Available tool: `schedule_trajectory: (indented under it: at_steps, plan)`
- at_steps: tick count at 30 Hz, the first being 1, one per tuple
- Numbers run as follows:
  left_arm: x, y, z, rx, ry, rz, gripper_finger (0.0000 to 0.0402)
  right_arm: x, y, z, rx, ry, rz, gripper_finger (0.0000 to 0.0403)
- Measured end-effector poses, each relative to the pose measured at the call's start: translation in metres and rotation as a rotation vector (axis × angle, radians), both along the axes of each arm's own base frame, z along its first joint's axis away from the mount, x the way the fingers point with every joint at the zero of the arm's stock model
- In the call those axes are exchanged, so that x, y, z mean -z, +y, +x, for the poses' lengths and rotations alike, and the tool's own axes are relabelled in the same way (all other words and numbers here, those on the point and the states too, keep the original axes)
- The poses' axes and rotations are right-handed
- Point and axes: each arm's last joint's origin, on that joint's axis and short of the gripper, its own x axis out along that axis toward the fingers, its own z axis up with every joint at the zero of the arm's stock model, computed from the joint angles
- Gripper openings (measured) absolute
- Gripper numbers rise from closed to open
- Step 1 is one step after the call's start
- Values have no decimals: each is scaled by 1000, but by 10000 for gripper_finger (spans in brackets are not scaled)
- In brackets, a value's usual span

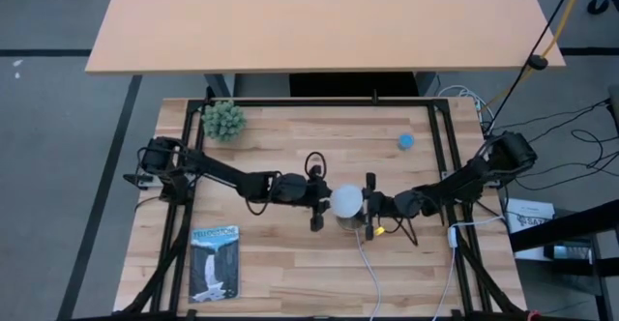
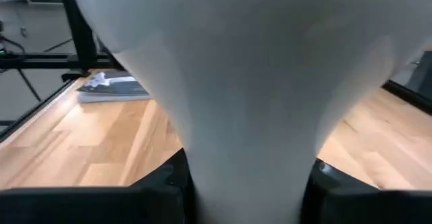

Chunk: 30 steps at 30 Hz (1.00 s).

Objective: Screw lightbulb
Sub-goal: Insert the lightbulb into the desk lamp

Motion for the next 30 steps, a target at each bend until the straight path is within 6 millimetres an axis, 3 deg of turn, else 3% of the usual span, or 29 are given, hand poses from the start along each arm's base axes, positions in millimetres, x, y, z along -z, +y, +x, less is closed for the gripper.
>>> schedule_trajectory:
  at_steps: [7,25,30]
  plan:
    - [1,1,0,-4,1,-3,78,5,-1,2,16,63,38,171]
    - [0,-2,0,8,1,-29,78,7,-4,-4,42,156,73,169]
    - [13,-4,4,50,28,-58,78,14,-4,-6,57,215,129,169]
